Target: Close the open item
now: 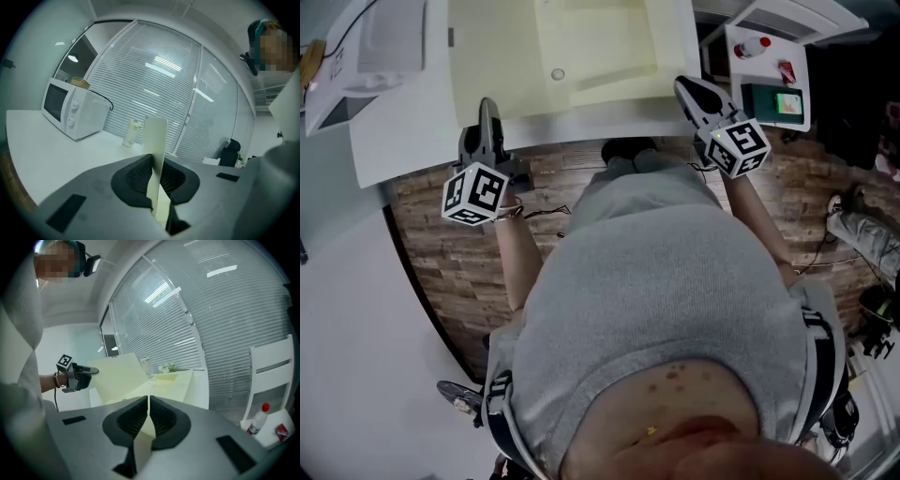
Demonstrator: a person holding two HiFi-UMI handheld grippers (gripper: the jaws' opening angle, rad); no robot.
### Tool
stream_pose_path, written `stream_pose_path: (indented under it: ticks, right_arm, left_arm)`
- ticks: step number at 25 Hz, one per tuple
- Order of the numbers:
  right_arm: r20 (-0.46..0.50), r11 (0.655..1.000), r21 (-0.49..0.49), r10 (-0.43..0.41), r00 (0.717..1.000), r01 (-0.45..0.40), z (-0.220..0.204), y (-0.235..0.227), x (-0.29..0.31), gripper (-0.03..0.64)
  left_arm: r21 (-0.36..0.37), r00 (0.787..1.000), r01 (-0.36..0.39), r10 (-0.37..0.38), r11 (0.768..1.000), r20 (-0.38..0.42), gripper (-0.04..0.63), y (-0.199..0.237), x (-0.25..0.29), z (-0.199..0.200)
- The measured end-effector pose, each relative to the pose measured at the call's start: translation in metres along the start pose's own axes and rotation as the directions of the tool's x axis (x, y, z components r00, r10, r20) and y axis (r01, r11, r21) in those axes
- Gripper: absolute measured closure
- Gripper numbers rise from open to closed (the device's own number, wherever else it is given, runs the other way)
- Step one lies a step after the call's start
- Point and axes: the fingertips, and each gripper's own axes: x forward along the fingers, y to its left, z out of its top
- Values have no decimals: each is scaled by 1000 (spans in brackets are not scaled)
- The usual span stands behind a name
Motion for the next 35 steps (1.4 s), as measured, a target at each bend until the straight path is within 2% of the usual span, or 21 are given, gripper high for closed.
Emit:
stream_pose_path:
  ticks: [9, 18, 22, 27, 32, 35]
  right_arm:
    - [-56, 1000, 13, -8, 998, 9, -16, -7, 6, 548]
    - [-89, 997, 77, -15, 996, 22, -27, -17, 8, 548]
    - [-70, 996, 91, 5, 998, 2, -27, -17, 10, 548]
    - [-103, 999, 45, 32, 994, -27, -27, -14, 14, 549]
    - [-116, 996, 33, 91, 989, -88, -27, -13, 14, 549]
    - [-103, 993, 10, 122, 987, -121, -26, -12, 15, 549]
  left_arm:
    - [24, 998, 58, -58, 998, -3, 572, -26, 5, 4]
    - [39, 996, 89, -88, 995, -22, 572, -42, 9, 4]
    - [77, 995, 94, -92, 993, -31, 572, -50, 12, 4]
    - [93, 991, 130, -126, 987, -44, 572, -69, 15, 1]
    - [101, 988, 148, -143, 984, -49, 571, -87, 19, -3]
    - [141, 987, 155, -148, 978, -61, 571, -99, 22, -8]
